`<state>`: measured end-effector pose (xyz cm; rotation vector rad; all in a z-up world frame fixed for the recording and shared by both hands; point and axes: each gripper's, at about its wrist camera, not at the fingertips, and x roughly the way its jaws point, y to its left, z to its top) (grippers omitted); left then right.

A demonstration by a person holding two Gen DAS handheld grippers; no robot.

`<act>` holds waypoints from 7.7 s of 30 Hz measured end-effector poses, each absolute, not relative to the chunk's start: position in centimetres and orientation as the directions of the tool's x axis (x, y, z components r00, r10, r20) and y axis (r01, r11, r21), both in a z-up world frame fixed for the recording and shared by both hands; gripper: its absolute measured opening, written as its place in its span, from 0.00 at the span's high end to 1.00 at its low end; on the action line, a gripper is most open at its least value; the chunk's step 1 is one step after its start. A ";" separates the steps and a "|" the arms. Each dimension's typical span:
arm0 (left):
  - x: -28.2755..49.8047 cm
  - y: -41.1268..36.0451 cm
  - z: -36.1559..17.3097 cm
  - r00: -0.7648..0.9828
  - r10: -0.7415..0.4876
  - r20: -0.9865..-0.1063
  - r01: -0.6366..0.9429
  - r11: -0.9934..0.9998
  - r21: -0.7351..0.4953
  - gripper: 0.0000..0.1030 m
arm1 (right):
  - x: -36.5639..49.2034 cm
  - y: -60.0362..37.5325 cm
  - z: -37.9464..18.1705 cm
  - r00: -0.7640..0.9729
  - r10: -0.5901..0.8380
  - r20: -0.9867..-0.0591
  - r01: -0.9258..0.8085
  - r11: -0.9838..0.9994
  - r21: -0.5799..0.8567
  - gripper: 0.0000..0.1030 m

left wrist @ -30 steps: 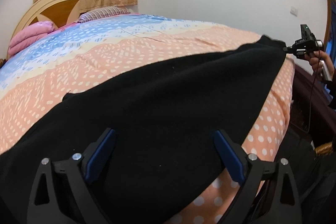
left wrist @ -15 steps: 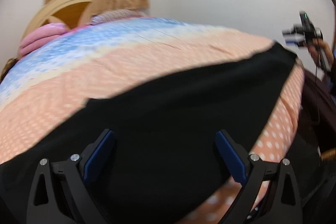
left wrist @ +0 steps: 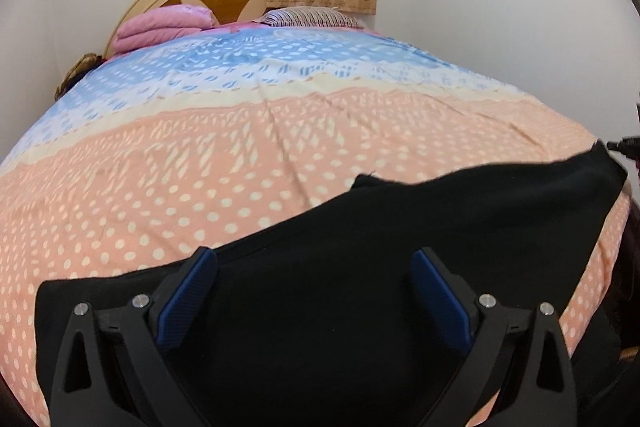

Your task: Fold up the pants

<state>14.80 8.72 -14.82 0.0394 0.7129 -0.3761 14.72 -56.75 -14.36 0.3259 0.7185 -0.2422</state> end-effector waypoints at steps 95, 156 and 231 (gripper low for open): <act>21.0 10.0 -15.5 0.693 -0.424 -0.584 0.311 0.906 -0.288 0.09 | 15.0 -45.5 -17.0 0.701 0.006 -0.713 0.079 0.993 0.087 0.53; 13.9 13.3 -16.0 0.739 0.033 -0.673 0.047 0.994 0.101 0.00 | 14.7 -24.4 -19.9 0.713 0.140 -0.687 -0.280 0.955 -0.096 0.44; 11.2 19.2 -18.7 0.776 0.123 -0.619 -0.150 0.989 0.008 0.00 | 6.0 -55.5 -17.0 0.883 0.005 -0.469 0.251 0.839 0.482 0.87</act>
